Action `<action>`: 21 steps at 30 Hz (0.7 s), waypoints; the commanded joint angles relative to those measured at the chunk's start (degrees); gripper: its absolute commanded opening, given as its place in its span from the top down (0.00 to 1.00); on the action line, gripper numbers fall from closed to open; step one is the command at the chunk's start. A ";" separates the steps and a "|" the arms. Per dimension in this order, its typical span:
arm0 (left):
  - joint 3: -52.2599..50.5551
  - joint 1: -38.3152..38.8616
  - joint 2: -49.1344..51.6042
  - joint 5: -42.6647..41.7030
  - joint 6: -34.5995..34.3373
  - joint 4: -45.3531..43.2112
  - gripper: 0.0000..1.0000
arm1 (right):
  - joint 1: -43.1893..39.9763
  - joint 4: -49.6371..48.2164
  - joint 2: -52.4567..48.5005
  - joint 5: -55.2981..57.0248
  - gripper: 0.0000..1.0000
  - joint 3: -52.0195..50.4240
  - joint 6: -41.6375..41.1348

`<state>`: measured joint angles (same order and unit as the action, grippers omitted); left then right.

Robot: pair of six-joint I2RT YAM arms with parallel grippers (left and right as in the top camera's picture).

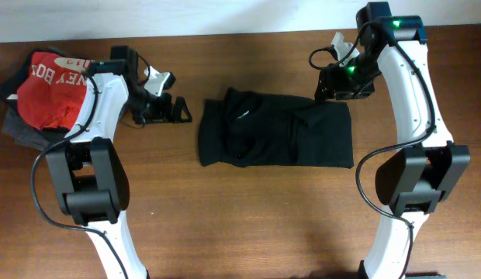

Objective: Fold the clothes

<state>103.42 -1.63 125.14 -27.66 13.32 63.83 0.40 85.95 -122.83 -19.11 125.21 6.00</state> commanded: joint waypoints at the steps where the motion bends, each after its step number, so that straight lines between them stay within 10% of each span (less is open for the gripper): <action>1: -3.32 0.44 -0.22 -6.10 1.53 -3.37 0.01 | 0.17 0.24 0.85 0.50 0.40 0.74 0.20; 21: -17.22 5.31 -0.22 -12.66 -10.32 -25.79 0.01 | 0.15 0.66 0.85 0.50 0.50 0.74 0.20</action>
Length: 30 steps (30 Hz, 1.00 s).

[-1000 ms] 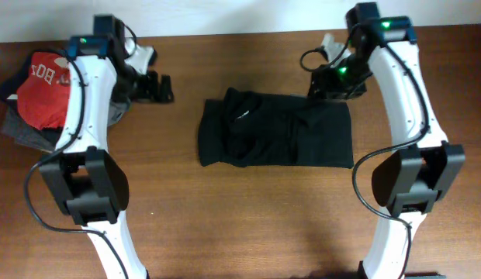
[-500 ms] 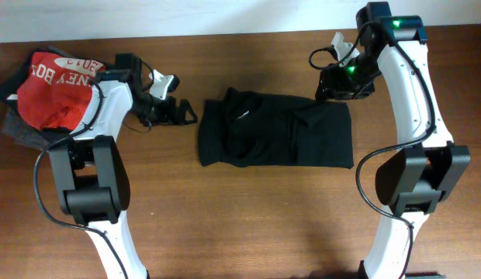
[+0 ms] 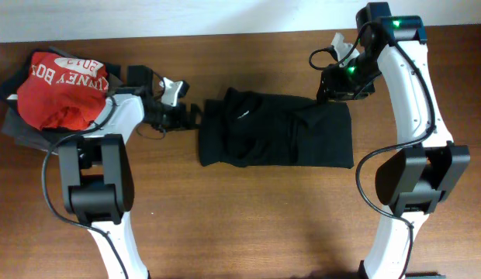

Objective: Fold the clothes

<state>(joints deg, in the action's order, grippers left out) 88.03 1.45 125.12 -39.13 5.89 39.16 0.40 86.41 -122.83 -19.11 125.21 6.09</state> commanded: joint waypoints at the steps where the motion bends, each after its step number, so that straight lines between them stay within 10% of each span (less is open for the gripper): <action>1: -1.97 2.89 -0.11 -1.16 -3.45 -1.90 0.01 | 0.17 0.20 0.85 0.50 0.50 0.74 0.13; 7: -2.01 6.88 0.02 1.20 -5.29 -3.54 0.04 | 0.15 0.24 0.85 0.50 0.51 0.74 0.13; 9: -2.01 7.30 0.02 2.71 -5.29 -3.32 0.57 | 0.17 0.24 0.85 0.50 0.51 0.74 0.13; 12: -2.01 6.73 0.00 3.08 -5.40 -2.80 0.99 | 0.15 0.24 0.85 0.55 0.52 0.74 0.11; 22: -1.84 -1.42 -5.03 3.15 -5.01 1.77 0.99 | 0.39 -1.40 0.63 0.42 0.96 -3.56 0.07; 30: -1.84 -0.92 -12.92 7.74 -4.31 1.70 1.00 | 0.96 -10.51 0.63 -8.48 0.96 -16.52 0.07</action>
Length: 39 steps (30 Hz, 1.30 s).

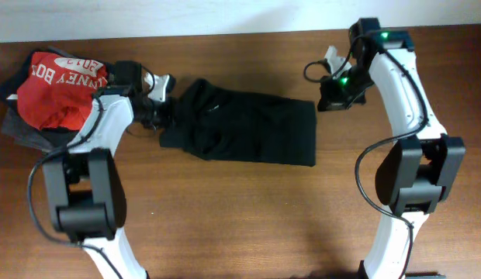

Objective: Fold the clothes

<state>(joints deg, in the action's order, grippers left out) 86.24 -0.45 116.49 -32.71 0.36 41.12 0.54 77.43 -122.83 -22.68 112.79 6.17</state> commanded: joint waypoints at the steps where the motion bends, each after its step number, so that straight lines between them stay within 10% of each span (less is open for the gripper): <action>1: -0.04 1.20 -4.68 1.29 1.20 -0.44 0.99 | 1.03 -3.08 0.63 -6.45 0.96 -6.14 -0.02; 16: 2.49 6.67 -9.66 1.29 1.38 -1.05 0.99 | 0.94 -29.14 0.61 -9.68 0.96 -33.29 -12.74; 39: 4.24 32.13 -11.93 12.94 0.92 -10.29 1.00 | -1.03 -29.75 1.70 -20.04 0.96 -32.65 -9.20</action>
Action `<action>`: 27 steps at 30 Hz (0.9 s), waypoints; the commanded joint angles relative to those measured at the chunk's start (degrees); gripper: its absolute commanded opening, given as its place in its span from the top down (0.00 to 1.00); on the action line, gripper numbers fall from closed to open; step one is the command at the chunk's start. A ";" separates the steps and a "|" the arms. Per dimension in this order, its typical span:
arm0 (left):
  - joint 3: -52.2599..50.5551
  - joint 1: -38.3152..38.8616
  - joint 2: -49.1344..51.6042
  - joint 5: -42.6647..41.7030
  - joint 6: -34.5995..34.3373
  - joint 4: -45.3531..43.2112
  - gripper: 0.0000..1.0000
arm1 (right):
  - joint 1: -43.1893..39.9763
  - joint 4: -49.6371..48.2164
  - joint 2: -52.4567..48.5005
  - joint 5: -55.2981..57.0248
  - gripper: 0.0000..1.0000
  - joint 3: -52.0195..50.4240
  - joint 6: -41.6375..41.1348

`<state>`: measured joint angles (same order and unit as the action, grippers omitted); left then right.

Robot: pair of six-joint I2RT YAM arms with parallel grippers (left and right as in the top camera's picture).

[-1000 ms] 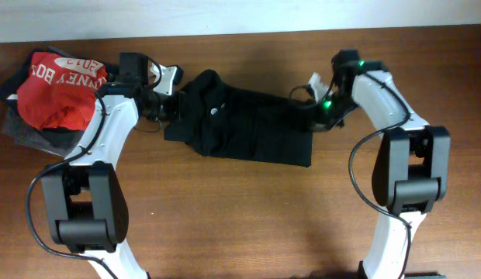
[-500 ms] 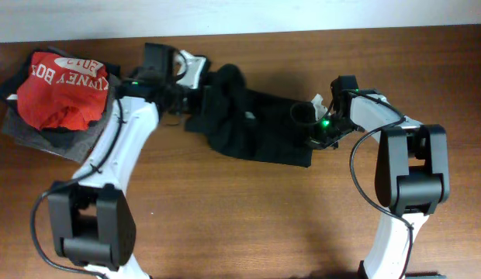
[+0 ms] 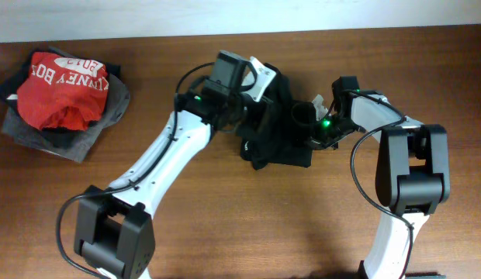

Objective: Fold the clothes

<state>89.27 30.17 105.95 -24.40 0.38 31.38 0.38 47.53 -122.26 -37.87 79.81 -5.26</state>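
A black garment (image 3: 275,128) lies bunched and doubled over itself at the table's middle. My left arm reaches across from the lower left. The left gripper (image 3: 254,105) is down in the garment's upper left folds, apparently shut on the cloth, though its fingertips are hidden in the black fabric. My right gripper (image 3: 309,130) sits low at the garment's right edge, touching the cloth. Its jaws are too dark against the fabric to read.
A pile of clothes sits at the far left: a red printed shirt (image 3: 58,89) on top of grey and dark garments (image 3: 85,139). Bare wooden table (image 3: 225,217) fills the front. The right arm's base (image 3: 403,186) stands at the right.
My left gripper has moved from the table's left to the middle, and the garment's left part is now doubled over to the right. My right gripper has come down and left to the garment's right edge.
The black garment first lay flat at the middle, my left gripper open beside its left edge and the right gripper at its upper right corner. Then the left gripper reached the left edge. The garment was then shifted left. Now it is bunched, folded rightward.
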 commanded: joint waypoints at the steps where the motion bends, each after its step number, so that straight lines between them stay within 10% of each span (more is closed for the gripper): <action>1: 1.20 1.99 -1.40 5.55 0.90 -0.55 0.99 | -1.25 0.24 2.10 -5.97 0.96 1.20 2.23; 16: 1.20 3.91 0.70 6.51 0.87 -6.62 0.88 | -14.97 9.16 24.33 -8.59 0.96 23.58 0.02; 23: 1.20 8.39 4.90 1.64 0.87 -14.47 0.14 | -21.49 11.43 26.12 -8.50 0.96 24.90 0.15; 27: 1.20 11.50 6.60 1.68 0.90 -17.31 0.08 | -23.56 12.57 26.12 -8.48 0.96 24.87 1.01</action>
<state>89.54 39.66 111.02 -20.88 0.60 15.07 -22.00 59.99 -95.92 -45.58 104.73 -4.93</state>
